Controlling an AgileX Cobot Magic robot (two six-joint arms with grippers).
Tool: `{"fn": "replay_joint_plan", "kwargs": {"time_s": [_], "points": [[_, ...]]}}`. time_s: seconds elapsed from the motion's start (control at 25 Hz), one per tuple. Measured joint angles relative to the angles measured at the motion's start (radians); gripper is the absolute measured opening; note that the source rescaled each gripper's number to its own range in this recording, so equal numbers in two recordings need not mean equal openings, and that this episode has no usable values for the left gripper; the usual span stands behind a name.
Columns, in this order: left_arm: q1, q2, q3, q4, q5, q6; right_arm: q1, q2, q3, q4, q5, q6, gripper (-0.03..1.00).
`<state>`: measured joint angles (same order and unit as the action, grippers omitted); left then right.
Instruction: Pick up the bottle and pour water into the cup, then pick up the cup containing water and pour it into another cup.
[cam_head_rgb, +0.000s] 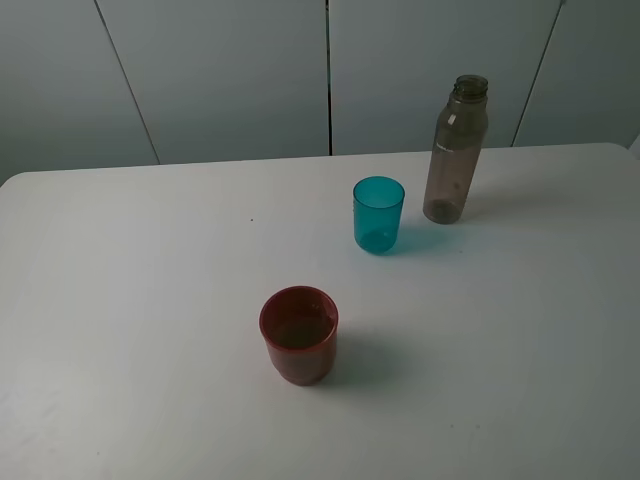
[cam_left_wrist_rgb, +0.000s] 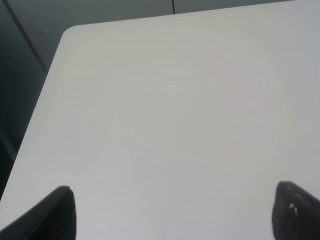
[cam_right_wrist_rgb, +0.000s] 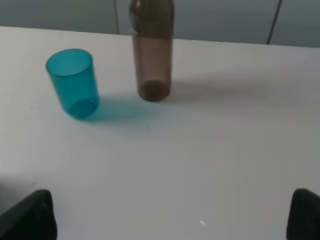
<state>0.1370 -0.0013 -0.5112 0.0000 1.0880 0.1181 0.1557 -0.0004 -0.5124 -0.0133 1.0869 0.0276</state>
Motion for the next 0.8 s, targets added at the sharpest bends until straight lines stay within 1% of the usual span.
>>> {"fn": "replay_joint_plan", "kwargs": {"time_s": [0.12,0.2,0.8], "points": [[0.0,0.0,0.0,0.0,0.0,0.0,-0.095,0.0,0.0,0.002,0.0,-0.006,0.99],[0.0,0.0,0.0,0.0,0.0,0.0,-0.118,0.0,0.0,0.005,0.0,-0.011,0.99],[0.0,0.0,0.0,0.0,0.0,0.0,-0.122,0.0,0.0,0.005,0.0,-0.015,1.0]]}}
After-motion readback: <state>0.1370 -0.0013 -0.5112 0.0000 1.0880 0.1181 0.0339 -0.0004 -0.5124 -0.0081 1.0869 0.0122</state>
